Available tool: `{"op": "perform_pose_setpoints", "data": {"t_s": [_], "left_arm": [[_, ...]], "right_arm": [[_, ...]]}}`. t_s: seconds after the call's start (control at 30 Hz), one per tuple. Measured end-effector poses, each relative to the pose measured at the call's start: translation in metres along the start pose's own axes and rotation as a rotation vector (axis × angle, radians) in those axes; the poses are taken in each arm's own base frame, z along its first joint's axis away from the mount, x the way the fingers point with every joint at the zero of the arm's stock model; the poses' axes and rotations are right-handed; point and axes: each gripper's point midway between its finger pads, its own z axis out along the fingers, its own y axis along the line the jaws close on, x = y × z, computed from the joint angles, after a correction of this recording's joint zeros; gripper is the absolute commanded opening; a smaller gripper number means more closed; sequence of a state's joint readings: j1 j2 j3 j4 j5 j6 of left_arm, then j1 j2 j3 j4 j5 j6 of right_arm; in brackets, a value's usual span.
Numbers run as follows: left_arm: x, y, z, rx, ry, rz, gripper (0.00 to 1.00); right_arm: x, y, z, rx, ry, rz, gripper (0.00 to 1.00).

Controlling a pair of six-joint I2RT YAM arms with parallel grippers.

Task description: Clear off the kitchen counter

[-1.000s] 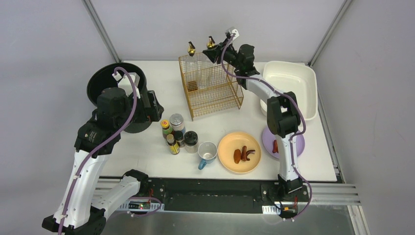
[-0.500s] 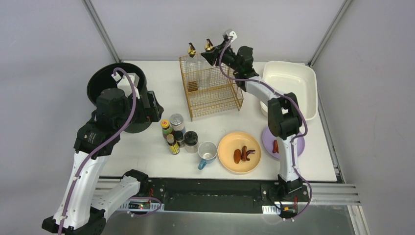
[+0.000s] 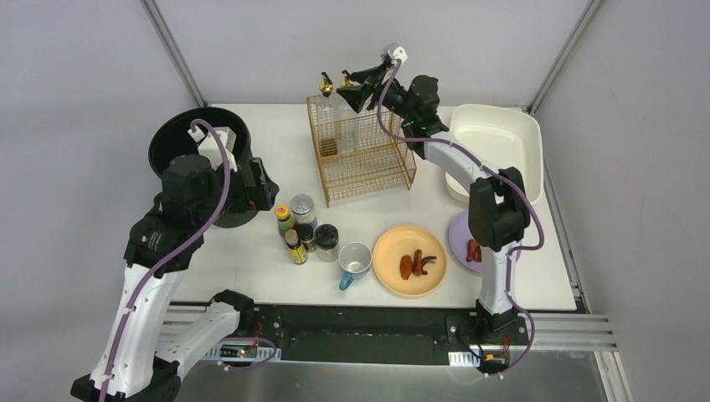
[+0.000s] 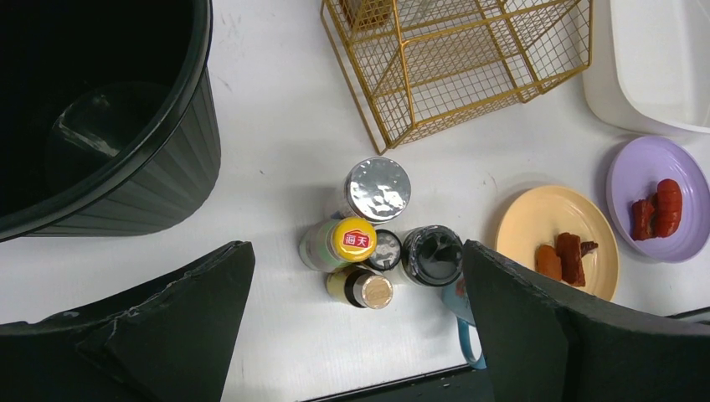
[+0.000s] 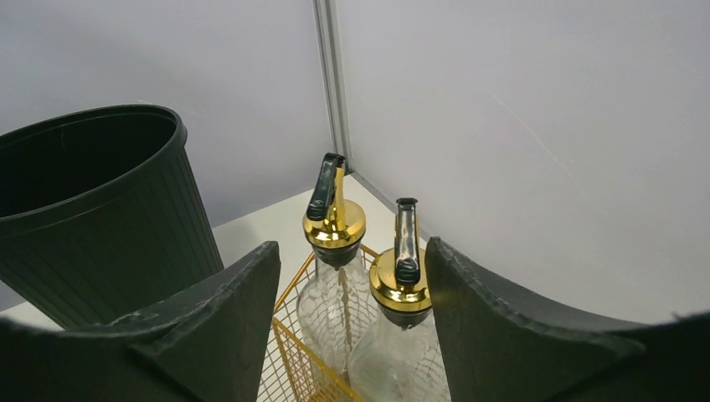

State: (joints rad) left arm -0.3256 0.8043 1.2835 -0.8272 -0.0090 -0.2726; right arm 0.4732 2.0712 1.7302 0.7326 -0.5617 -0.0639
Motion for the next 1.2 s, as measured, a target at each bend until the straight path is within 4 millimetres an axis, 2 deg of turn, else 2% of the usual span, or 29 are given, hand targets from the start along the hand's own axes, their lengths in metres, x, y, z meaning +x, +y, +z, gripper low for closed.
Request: {"op": "perform_pose_setpoints", "data": {"t_s": [0.17, 0.37, 0.5, 0.67, 0.8, 0.9, 1.07, 1.2], "left_arm": [[0.000, -0.001, -0.002, 0.005, -0.004, 0.000, 1.00], [-0.001, -0.003, -0.006, 0.020, -0.013, -0.001, 1.00], [-0.001, -0.005, -0.009, 0.035, -0.022, -0.002, 0.99], [-0.001, -0.006, -0.010, 0.043, -0.023, -0.004, 1.00], [-0.001, -0.006, -0.009, 0.042, -0.019, -0.007, 0.99], [0.000, -0.006, -0.009, 0.042, -0.018, -0.009, 1.00], [0.000, -0.007, -0.009, 0.041, -0.016, -0.018, 1.00], [0.001, -0.007, -0.008, 0.040, -0.013, -0.028, 1.00]], "right_arm": [[-0.006, 0.010, -0.017, 0.018, 0.016, 0.002, 0.69], [-0.015, 0.023, -0.051, 0.087, 0.074, 0.032, 0.70], [-0.041, 0.039, -0.079, 0.142, 0.102, 0.054, 0.72], [-0.074, 0.073, -0.129, 0.183, 0.116, 0.097, 0.75], [-0.086, 0.098, -0.162, 0.198, 0.151, 0.147, 0.76], [-0.076, 0.117, -0.187, 0.200, 0.200, 0.190, 0.77], [-0.032, 0.157, -0.224, 0.192, 0.350, 0.268, 0.77], [-0.005, 0.180, -0.242, 0.189, 0.449, 0.307, 0.77]]}}
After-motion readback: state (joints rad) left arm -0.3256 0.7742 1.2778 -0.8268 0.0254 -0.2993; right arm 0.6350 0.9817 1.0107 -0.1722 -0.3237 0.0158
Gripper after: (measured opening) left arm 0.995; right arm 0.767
